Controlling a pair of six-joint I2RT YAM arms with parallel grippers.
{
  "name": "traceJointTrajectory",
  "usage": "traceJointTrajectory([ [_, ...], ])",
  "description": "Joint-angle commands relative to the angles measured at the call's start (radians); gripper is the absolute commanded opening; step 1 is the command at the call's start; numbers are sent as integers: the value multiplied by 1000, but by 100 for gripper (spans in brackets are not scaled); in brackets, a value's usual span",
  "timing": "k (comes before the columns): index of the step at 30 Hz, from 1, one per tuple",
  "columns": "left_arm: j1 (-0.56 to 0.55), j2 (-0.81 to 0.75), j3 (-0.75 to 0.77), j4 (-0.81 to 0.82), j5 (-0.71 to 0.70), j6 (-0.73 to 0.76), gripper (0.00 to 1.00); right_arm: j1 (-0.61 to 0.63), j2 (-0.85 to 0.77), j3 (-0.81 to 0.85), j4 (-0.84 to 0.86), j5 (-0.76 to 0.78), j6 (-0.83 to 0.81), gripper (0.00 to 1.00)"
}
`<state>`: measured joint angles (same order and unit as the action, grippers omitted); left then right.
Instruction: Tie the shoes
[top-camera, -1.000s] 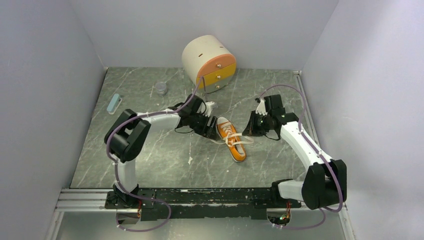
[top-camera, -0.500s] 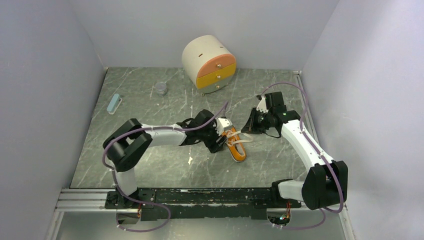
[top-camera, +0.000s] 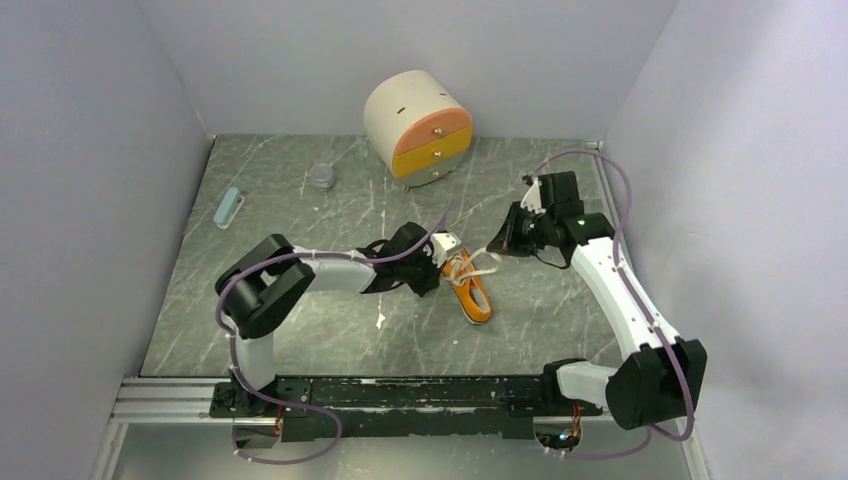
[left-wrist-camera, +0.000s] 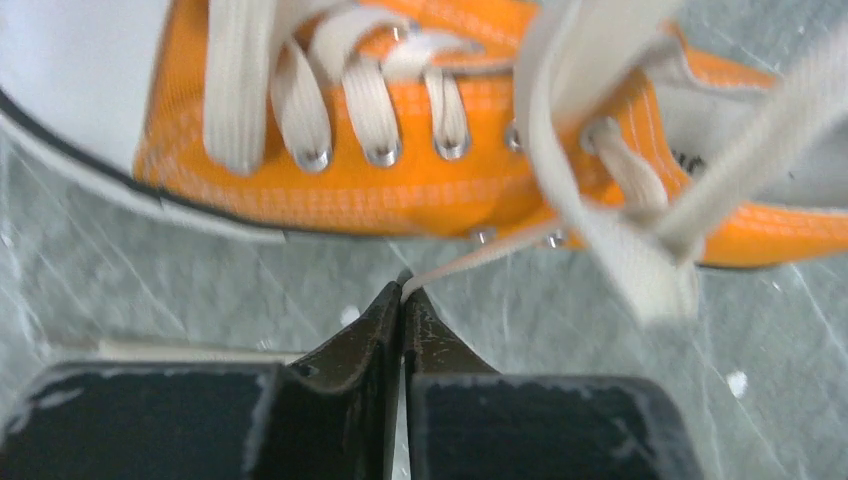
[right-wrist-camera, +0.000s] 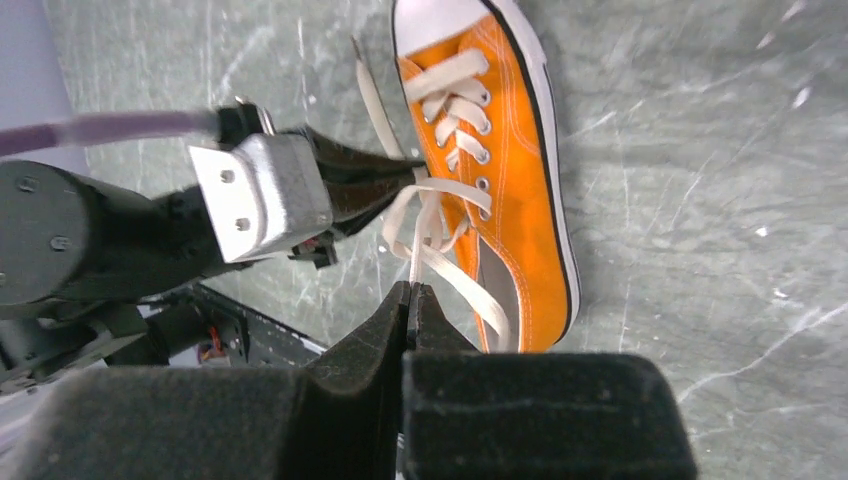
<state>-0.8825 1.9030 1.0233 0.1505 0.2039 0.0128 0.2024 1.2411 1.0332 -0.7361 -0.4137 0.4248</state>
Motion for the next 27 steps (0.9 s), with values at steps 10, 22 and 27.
traceJointTrajectory([
  [10,-11,-232,-130,-147,97,-314,5,-14,65,241,31,422,195,0],
  [22,-6,-318,-147,-454,-85,-522,5,-47,280,179,248,658,128,0],
  [27,36,-335,-185,-555,-150,-568,5,-113,353,134,209,782,201,0],
])
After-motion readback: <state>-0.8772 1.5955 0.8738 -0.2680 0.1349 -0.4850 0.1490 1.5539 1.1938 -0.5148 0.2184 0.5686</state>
